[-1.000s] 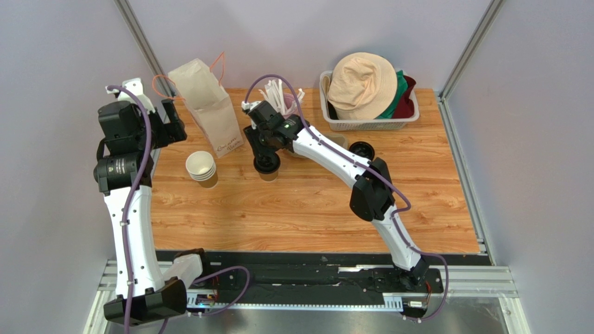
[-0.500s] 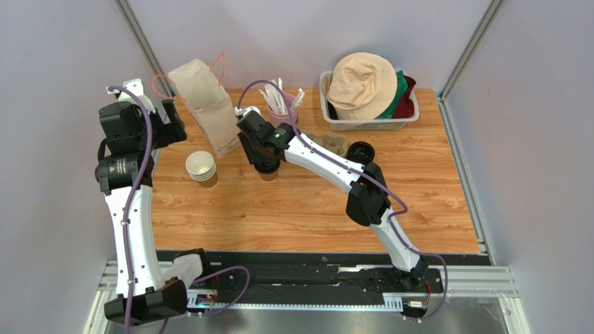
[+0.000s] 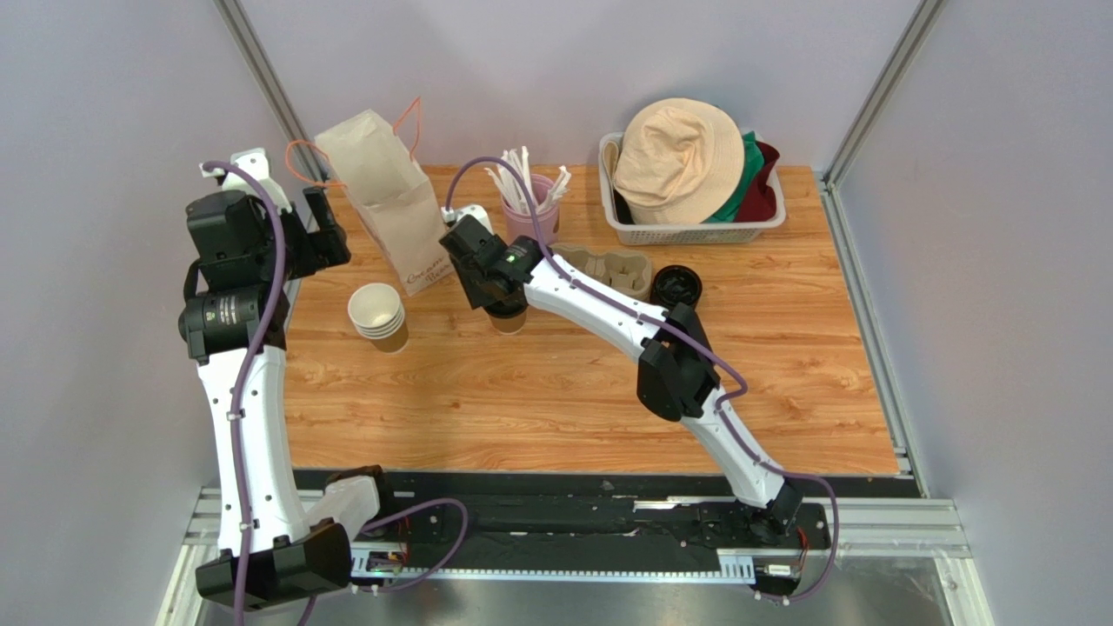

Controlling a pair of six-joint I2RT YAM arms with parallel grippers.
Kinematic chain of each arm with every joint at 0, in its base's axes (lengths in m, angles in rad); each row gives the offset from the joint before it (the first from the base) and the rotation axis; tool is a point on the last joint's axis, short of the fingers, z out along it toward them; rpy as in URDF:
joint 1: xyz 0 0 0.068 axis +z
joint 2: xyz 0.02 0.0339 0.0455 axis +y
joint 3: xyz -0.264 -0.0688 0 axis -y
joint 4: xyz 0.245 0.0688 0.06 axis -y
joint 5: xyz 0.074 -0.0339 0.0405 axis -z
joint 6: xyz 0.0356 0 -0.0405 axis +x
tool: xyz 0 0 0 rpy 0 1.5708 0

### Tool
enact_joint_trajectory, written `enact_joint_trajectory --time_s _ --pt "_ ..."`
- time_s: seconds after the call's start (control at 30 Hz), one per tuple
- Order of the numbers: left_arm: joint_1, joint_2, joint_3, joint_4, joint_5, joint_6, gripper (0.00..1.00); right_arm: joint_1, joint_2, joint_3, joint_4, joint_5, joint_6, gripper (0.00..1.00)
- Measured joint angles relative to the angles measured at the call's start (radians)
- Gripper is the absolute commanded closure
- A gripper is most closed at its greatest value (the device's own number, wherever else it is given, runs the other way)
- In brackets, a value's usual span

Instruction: Pack the takeout coffee

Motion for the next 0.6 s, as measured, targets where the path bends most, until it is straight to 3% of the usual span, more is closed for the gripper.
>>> enact_joint_trajectory --time_s 0.6 --pt "0.008 0.007 0.000 0.000 0.017 0.000 0.04 0.002 -0.008 -0.019 0.018 0.008 -0.016 1.00"
